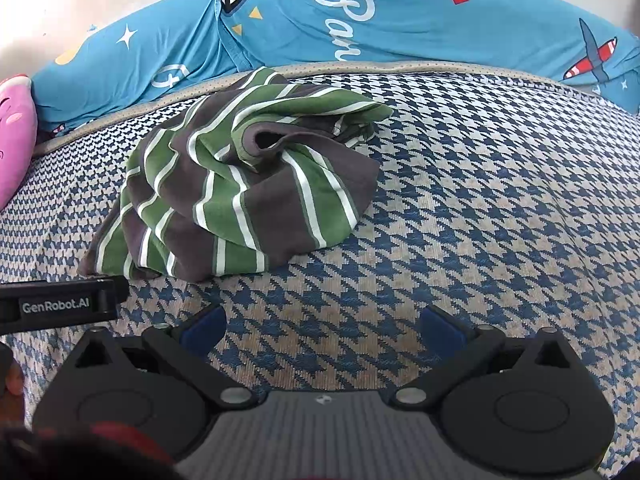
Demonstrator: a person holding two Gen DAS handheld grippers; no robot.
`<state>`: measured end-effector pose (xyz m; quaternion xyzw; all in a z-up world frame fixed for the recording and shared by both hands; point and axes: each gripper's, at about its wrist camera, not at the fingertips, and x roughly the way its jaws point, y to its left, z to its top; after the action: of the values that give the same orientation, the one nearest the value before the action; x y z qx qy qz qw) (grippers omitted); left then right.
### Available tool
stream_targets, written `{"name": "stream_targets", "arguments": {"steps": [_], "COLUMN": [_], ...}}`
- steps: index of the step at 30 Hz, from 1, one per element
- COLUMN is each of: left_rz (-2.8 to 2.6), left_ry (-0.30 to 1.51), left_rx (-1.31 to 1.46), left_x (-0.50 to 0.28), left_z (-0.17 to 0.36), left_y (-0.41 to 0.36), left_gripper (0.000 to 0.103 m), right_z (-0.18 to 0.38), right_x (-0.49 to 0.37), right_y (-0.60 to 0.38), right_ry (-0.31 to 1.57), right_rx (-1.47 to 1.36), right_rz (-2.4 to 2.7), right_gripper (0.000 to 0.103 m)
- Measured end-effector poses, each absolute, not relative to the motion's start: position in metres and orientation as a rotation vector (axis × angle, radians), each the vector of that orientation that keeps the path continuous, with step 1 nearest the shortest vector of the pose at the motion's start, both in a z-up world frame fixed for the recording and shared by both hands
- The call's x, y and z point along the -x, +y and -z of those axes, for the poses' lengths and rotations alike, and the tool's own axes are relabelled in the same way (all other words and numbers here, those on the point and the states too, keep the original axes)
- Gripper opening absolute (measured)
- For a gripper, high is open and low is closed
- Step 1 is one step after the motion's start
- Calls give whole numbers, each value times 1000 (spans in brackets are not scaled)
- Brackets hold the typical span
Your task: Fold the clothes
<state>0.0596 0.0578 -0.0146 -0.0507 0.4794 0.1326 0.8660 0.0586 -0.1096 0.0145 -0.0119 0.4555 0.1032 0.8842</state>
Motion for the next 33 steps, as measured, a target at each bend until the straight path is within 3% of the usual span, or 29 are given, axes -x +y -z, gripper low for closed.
{"name": "stream_targets", "arguments": {"steps": [33], "left_rz": [-261], "left_ry": [1002], "left_rx": [82], "left_x": [-56], "left_z": [17], "left_y": [53], "left_gripper": [103], "right_z": [-14], "right_x": [-60], "right_y": [-111], "right_ry": [944], "right_rx": [35], "right_rz": [-212], "right_gripper": [103]}}
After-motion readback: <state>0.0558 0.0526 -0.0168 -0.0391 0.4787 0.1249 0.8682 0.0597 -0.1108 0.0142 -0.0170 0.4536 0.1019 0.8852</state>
